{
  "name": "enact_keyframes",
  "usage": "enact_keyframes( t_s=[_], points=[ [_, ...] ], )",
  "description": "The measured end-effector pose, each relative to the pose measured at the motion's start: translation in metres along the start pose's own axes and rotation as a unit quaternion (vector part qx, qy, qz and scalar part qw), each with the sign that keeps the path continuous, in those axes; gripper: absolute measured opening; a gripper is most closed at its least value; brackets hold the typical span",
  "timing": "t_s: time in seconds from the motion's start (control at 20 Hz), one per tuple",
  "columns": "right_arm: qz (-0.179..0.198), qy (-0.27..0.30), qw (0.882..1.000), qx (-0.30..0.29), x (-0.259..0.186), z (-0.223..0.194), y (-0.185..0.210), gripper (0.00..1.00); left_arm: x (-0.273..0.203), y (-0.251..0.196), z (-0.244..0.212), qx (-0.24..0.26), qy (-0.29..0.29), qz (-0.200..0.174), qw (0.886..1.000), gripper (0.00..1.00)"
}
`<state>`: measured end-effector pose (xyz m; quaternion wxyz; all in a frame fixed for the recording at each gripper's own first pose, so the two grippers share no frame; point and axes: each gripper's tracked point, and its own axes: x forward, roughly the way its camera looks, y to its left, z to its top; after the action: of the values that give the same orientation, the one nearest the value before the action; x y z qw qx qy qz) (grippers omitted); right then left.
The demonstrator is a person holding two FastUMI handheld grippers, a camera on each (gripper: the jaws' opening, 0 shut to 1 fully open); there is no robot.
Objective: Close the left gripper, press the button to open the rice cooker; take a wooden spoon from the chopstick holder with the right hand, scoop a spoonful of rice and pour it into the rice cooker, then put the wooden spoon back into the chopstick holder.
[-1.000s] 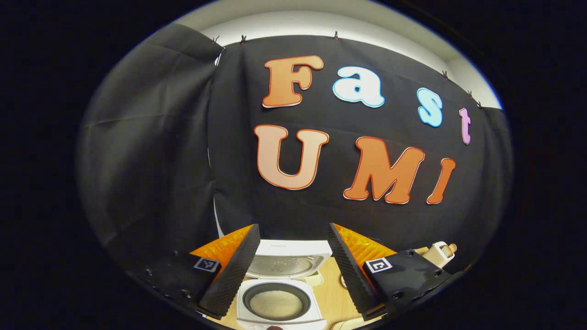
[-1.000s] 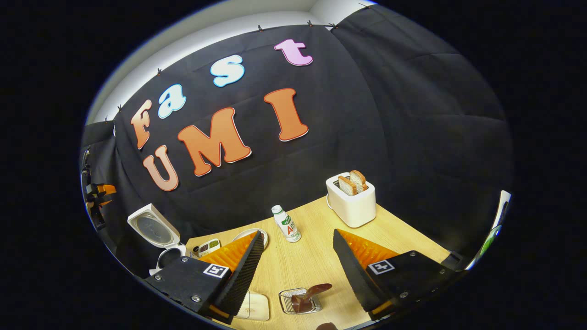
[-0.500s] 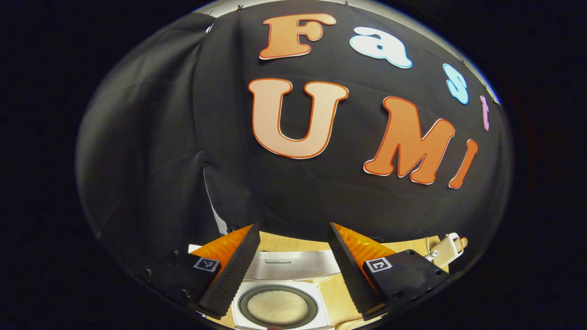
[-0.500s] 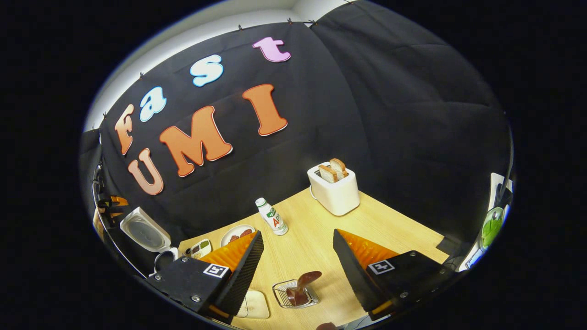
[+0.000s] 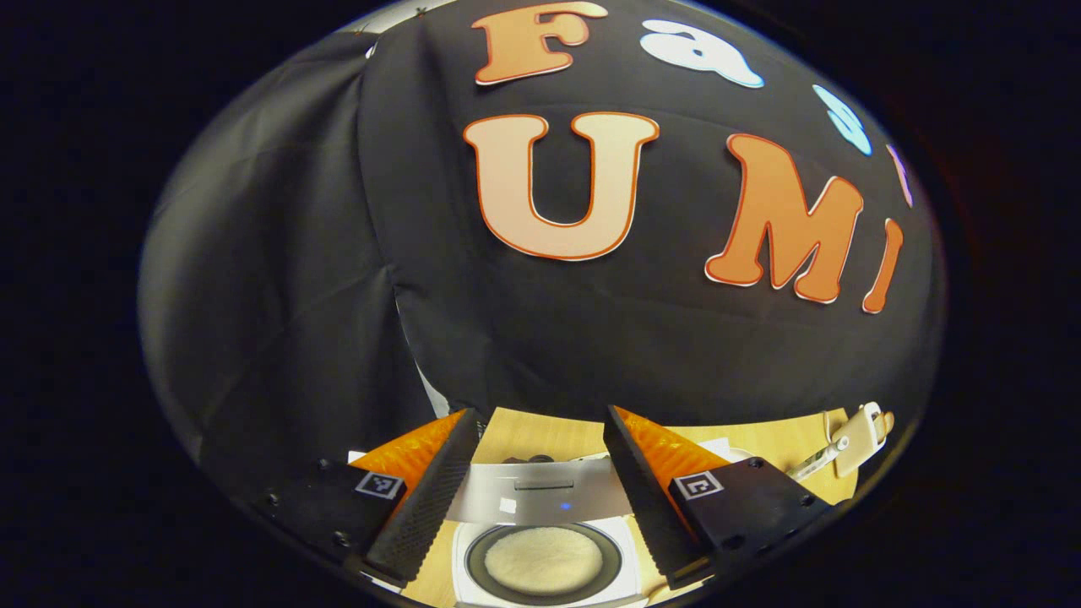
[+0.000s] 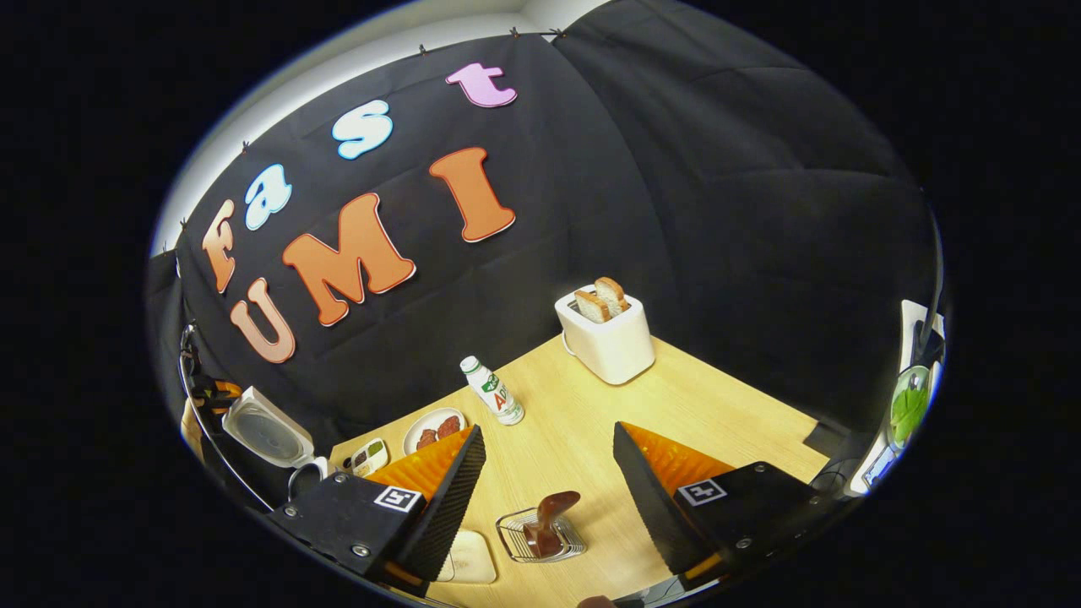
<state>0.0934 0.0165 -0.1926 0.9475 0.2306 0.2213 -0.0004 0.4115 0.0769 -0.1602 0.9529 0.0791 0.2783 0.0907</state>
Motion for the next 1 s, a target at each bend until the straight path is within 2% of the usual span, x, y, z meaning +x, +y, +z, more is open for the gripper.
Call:
enact_keyframes(
  t_s=[0.45,0.8,1.0],
  points=[
    [0.018,-0.021,0.996,-0.086,0.004,0.022,0.012,0.95,-0.051,-0.004,-0.046,-0.006,0.003,0.002,1.000,1.00],
    [0.034,-0.056,0.985,-0.156,-0.008,0.055,0.023,0.95,-0.077,-0.006,-0.146,-0.046,0.061,-0.021,0.997,1.00],
    [0.052,-0.069,0.983,-0.162,-0.017,0.069,0.030,0.95,-0.081,-0.005,-0.194,-0.052,0.089,-0.022,0.994,1.00]
  ],
)
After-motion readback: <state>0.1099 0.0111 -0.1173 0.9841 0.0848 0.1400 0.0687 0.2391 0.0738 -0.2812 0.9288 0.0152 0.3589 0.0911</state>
